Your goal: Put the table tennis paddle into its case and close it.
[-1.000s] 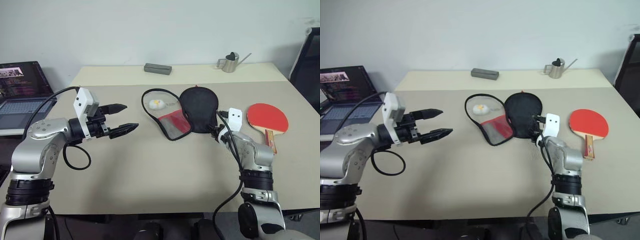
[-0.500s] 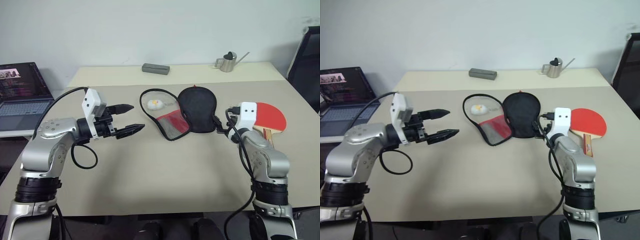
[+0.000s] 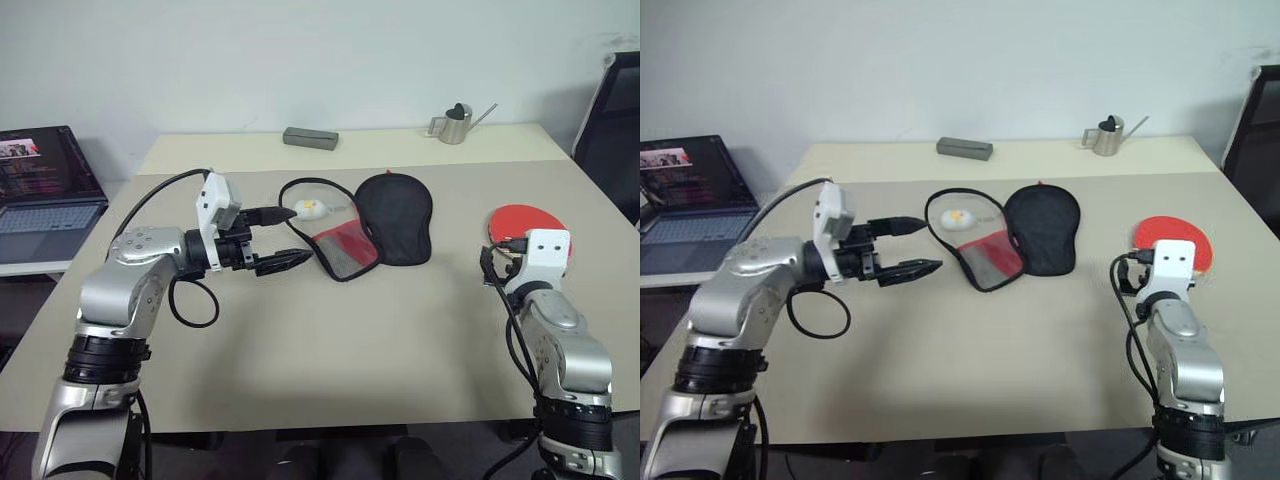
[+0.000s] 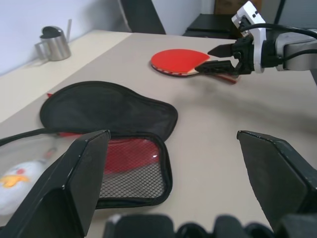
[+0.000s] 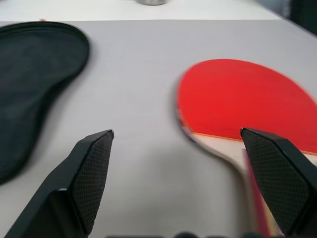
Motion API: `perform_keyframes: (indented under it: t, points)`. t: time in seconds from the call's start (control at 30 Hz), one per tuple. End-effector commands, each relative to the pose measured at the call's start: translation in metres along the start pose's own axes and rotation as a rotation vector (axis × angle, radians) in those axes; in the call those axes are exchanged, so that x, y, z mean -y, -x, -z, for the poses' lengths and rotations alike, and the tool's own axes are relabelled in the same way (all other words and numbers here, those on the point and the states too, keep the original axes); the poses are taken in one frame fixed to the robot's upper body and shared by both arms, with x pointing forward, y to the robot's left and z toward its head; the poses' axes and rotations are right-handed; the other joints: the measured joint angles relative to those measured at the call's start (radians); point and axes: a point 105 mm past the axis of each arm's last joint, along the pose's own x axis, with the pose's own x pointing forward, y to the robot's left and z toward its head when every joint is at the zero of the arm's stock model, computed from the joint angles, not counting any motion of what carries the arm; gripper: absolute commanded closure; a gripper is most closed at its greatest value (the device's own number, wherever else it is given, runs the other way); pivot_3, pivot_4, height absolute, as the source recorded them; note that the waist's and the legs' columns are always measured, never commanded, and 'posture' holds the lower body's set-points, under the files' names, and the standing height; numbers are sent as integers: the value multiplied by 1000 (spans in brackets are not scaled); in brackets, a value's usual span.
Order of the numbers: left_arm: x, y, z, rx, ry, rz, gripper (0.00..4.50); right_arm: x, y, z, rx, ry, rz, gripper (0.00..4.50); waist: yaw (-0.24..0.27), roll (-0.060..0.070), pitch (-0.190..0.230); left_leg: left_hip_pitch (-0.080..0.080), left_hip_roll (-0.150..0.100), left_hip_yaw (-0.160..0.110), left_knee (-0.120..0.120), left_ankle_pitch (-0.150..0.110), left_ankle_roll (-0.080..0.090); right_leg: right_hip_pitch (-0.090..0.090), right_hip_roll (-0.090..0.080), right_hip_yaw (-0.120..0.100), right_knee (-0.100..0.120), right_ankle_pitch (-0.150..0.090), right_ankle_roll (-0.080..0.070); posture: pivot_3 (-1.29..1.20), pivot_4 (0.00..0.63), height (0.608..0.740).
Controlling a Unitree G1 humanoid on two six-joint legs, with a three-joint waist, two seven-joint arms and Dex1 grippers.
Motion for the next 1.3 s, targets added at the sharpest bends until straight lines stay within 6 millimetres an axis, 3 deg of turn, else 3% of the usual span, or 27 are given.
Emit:
perform_keyframes:
  t: [0.03,0.2,0.7,0.8,1.03,1.3]
  points:
    - [-3,-3,-11,18,-53,12,0,20,-2,4,5,-32,77,27,0,0,0,0,0,0,0,0,0,0,0,0,0,0,0,0,150,740]
    - [-5,-5,-10,16,-60,19,0,31,-12,22,-57,-82,123,27,-1,0,0,1,1,2,0,0,0,0,2,1,0,0,0,0,150,740]
    - [-6,-1,-9,3,-70,7,0,38,-32,49,-132,-130,145,27,-6,-1,0,5,11,7,0,-1,3,3,11,5,-1,8,-4,0,150,740]
    - [-6,1,-8,-3,-69,1,0,40,-30,57,-152,-118,147,597,-3,-1,-1,6,12,7,1,-1,2,4,12,5,-1,9,-4,0,150,740]
    - [-7,5,-6,-11,-68,-14,0,37,-30,56,-151,-105,142,2860,-1,-3,-1,8,12,7,0,-1,2,4,12,5,-1,9,-5,0,150,740]
    - [-16,15,-4,-21,-68,-73,0,25,-31,39,-101,-117,130,2889,1,-3,-1,8,13,7,0,-1,2,4,12,6,-2,9,-5,0,150,740]
